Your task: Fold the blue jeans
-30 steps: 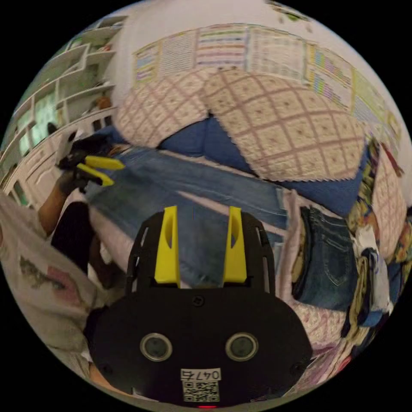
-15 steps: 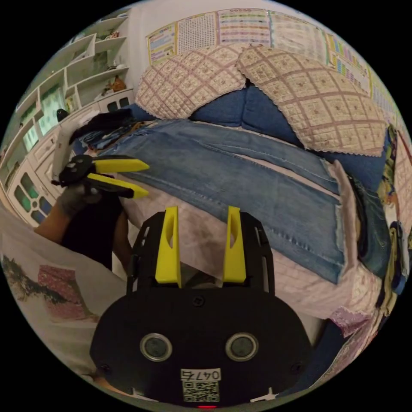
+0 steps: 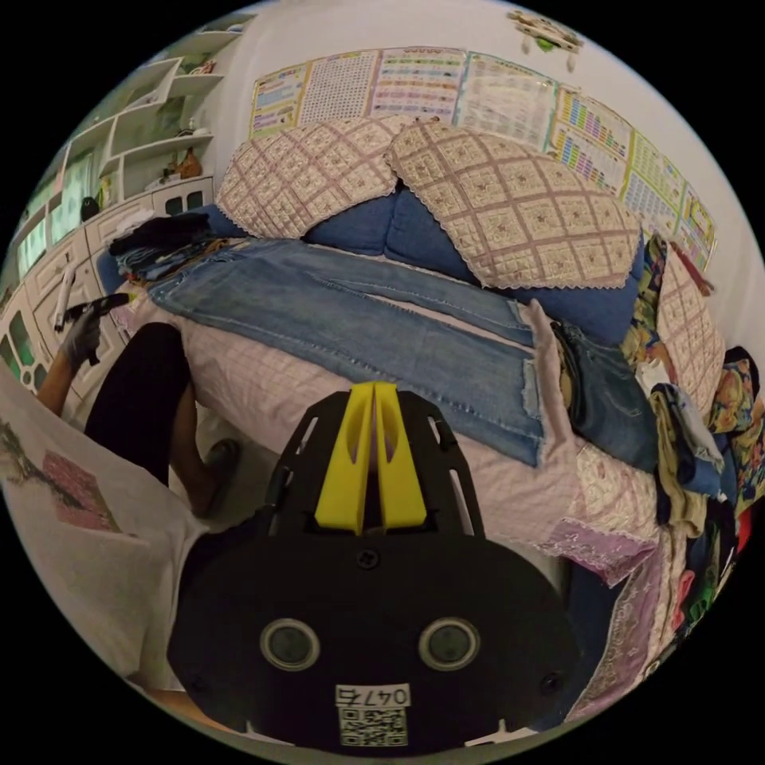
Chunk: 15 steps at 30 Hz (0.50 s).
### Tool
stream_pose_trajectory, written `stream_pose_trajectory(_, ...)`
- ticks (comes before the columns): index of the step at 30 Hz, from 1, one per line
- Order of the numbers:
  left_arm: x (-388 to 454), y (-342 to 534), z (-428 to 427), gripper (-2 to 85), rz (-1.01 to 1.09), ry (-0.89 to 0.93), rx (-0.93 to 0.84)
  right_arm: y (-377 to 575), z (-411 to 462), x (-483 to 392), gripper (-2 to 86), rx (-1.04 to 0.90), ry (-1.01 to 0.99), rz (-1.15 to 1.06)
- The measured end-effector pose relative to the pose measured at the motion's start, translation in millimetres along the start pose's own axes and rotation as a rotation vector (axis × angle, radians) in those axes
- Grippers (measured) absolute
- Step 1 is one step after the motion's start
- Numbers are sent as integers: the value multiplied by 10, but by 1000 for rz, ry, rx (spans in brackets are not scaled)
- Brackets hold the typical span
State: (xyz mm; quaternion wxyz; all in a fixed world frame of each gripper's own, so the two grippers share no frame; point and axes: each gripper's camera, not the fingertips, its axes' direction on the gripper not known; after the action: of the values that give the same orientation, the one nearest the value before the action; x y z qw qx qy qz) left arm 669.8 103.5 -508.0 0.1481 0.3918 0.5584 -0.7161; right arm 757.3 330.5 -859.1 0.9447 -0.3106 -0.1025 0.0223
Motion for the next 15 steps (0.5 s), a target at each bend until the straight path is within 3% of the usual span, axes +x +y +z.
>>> stream_pose_trajectory(6, 14, -197, -364, 5, 79, -60, 44, -19, 140, -244, -3, -22, 18, -81)
stream_pose_trajectory(10, 279, -256, -486, 111, 168, -142, 68, -20, 215, -397, 17, -14, 41, -109)
stream_pose_trajectory(12, 410, -269, -478, 159, 215, -177, 43, 12, 274, -453, 71, -9, 63, -92)
stream_pose_trajectory(15, 654, -232, -492, 178, 319, -280, 45, 76, 381, -478, 105, -42, 109, -79)
